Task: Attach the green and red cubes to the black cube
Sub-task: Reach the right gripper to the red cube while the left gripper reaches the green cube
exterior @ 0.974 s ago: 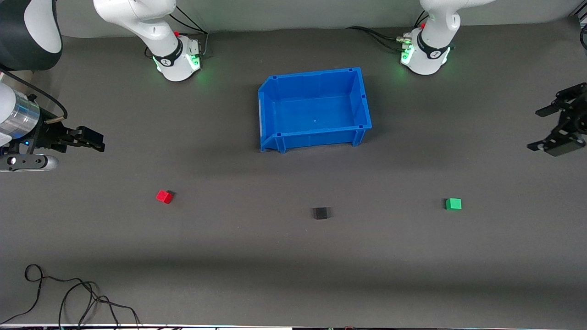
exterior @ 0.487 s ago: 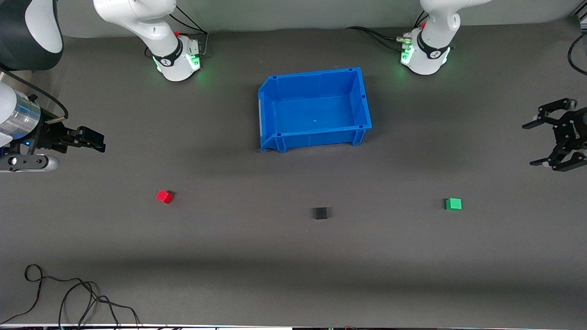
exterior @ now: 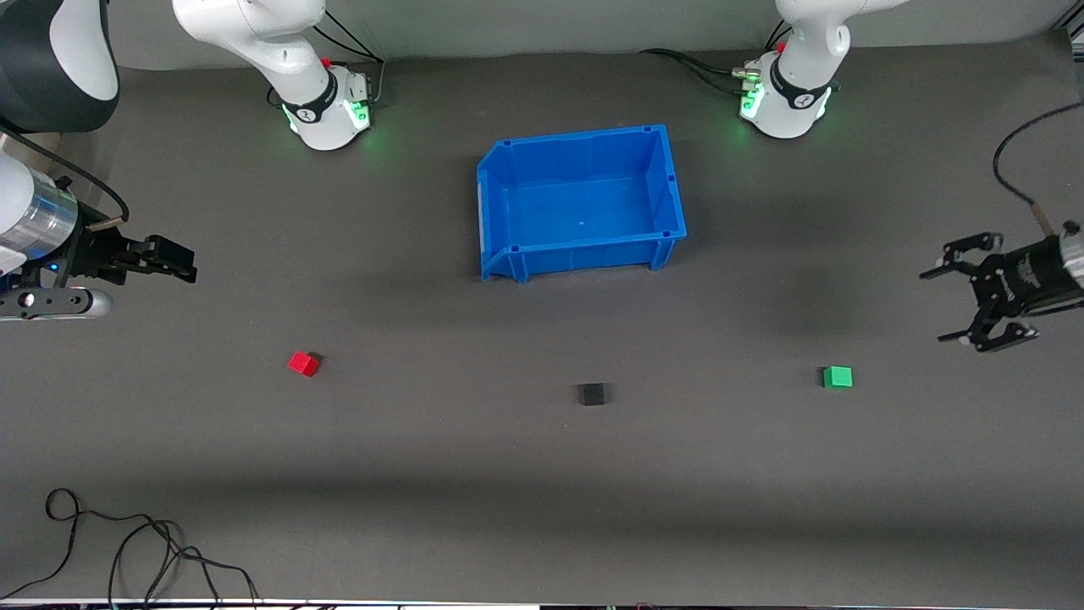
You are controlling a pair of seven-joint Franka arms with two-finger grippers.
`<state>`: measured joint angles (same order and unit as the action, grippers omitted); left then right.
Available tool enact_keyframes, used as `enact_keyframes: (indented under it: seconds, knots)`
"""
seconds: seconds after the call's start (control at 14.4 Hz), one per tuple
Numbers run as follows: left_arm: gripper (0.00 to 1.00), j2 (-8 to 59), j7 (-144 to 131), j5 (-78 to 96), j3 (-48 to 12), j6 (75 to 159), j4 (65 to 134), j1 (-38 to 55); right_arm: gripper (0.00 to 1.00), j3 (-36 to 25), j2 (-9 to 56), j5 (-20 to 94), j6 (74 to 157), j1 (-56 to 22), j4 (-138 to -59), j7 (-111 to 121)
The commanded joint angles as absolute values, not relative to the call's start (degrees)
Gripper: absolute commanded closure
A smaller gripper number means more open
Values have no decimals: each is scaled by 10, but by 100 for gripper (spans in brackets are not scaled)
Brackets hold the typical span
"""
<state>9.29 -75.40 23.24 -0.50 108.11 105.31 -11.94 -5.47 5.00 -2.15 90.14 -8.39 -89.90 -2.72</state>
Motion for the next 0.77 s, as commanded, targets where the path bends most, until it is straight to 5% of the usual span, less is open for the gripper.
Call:
enact_keyframes:
  seconds: [0.0, 0.7]
  knots:
    - [0, 130, -714, 257, -7, 1112, 1056, -127, 0, -54, 61, -11, 899, -90, -876, -36]
    - [0, 244, -563, 339, -9, 1192, 1055, -146, 0, -55, 105, -11, 961, -89, -906, -39]
